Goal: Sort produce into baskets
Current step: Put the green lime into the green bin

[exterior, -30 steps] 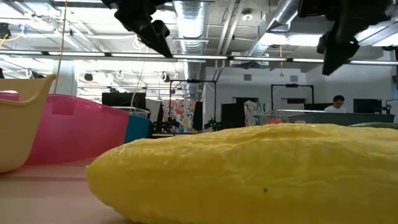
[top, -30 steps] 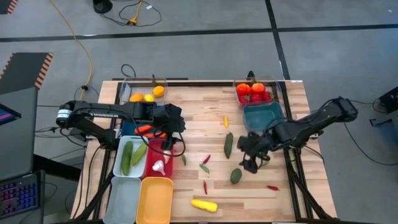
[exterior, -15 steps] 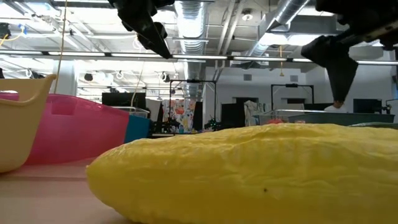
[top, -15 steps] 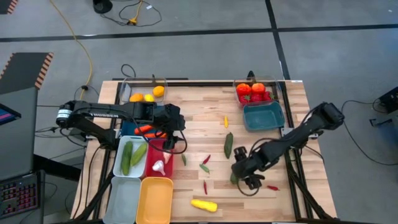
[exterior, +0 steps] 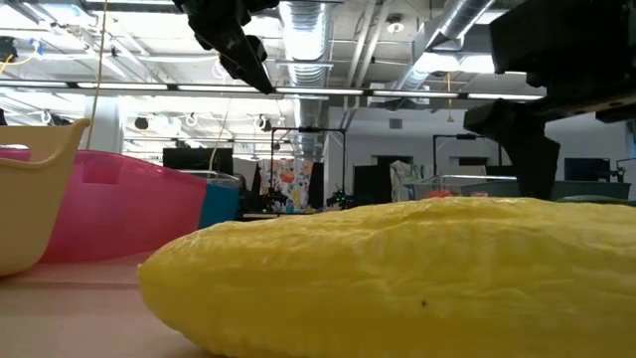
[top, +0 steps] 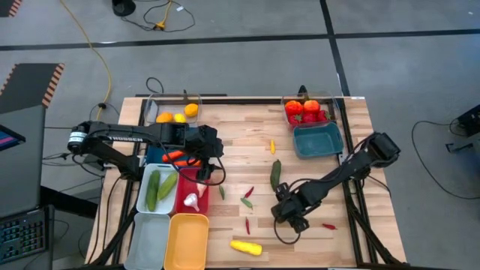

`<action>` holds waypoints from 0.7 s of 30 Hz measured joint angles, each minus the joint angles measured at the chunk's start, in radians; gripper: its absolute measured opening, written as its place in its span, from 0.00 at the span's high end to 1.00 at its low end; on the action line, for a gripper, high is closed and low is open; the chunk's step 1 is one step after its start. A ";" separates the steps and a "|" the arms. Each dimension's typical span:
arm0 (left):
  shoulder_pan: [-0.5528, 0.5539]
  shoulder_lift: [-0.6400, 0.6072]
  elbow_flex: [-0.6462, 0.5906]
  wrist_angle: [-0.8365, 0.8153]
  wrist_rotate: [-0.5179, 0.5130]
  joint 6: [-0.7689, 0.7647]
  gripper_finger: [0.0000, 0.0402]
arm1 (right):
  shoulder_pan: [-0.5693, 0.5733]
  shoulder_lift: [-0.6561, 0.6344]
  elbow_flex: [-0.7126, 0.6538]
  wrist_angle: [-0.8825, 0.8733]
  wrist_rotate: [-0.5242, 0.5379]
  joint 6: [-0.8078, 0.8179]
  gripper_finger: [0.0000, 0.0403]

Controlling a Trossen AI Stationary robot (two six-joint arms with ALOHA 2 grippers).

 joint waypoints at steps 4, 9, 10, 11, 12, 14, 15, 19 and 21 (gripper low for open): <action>0.000 0.000 0.000 0.000 0.001 0.000 0.36 | 0.000 0.037 0.003 0.000 -0.019 -0.007 0.19; 0.000 0.000 0.000 0.000 0.001 0.002 0.36 | 0.000 0.054 0.003 0.001 -0.023 -0.002 0.27; 0.000 0.000 0.000 0.000 0.001 0.002 0.36 | 0.000 0.054 0.003 0.000 -0.024 0.000 0.29; 0.000 0.000 0.000 0.000 0.001 0.003 0.36 | 0.000 0.053 0.003 0.001 -0.024 0.000 0.30; 0.000 0.000 0.000 0.000 0.001 0.002 0.36 | 0.000 0.053 0.003 0.002 -0.024 0.000 0.32; 0.000 0.000 0.000 0.000 0.001 0.003 0.36 | 0.000 0.051 0.007 -0.002 -0.024 0.000 0.34; 0.000 0.000 0.000 0.000 0.001 0.003 0.36 | 0.000 0.048 0.012 -0.011 -0.024 0.000 0.35; 0.000 0.000 0.000 0.001 0.001 0.003 0.36 | -0.007 0.024 0.046 -0.059 -0.024 0.010 0.37; 0.000 0.000 0.000 0.004 0.001 0.002 0.36 | -0.018 -0.009 0.058 -0.103 -0.022 0.011 0.37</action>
